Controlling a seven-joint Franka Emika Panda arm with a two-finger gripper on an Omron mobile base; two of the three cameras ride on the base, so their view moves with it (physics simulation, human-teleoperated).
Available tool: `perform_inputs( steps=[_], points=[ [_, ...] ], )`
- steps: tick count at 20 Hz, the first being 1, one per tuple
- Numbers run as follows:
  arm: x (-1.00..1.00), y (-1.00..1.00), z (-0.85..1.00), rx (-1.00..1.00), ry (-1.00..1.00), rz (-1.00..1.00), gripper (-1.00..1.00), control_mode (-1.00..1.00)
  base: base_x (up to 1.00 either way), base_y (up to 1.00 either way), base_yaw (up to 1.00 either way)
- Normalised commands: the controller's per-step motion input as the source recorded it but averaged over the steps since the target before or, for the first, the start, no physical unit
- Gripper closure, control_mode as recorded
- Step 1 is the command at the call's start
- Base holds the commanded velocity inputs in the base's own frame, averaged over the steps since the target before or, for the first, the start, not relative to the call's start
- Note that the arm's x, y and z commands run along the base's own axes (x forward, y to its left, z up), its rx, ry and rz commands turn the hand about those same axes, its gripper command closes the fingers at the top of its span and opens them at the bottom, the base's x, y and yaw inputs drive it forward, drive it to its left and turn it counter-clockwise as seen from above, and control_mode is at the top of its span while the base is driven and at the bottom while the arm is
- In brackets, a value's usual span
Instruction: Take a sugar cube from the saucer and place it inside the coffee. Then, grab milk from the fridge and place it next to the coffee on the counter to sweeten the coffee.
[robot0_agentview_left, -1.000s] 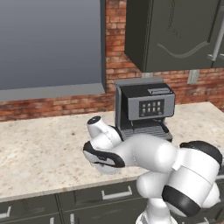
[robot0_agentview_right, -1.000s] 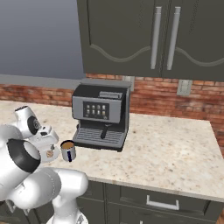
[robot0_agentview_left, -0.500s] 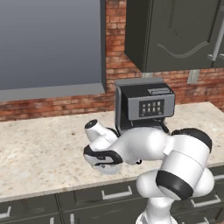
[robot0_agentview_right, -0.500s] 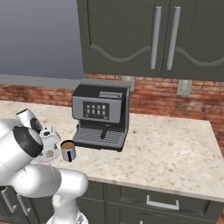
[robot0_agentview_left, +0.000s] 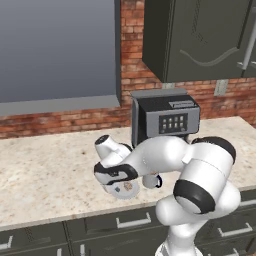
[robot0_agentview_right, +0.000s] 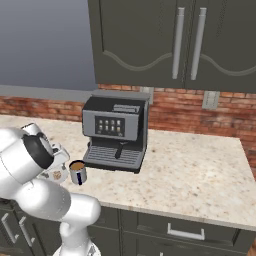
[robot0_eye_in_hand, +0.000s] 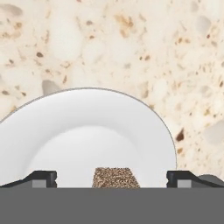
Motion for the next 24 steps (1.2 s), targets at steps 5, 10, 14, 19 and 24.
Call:
perform_inputs(
  steps=[5,10,14,19,24],
  points=[
    [-0.11,0.00,0.00,0.00,0.11,0.00,-1.00,-1.00,0.00,0.00,0.00],
    [-0.10,0.00,0.00,0.00,0.08,0.00,-1.00,-1.00,0.00,0.00,0.00],
    [-0.02,-0.15,-0.01,0.00,0.01,0.00,-1.00,-1.00,0.00,0.00,0.00],
    [0.00,-0.26,-0.07,0.00,0.00,0.00,-1.00,-1.00,0.00,0.00,0.00],
    [0.00,-0.10,-0.13,0.00,0.00,0.01,-1.00,-1.00,0.00,0.00,0.00]
  ],
)
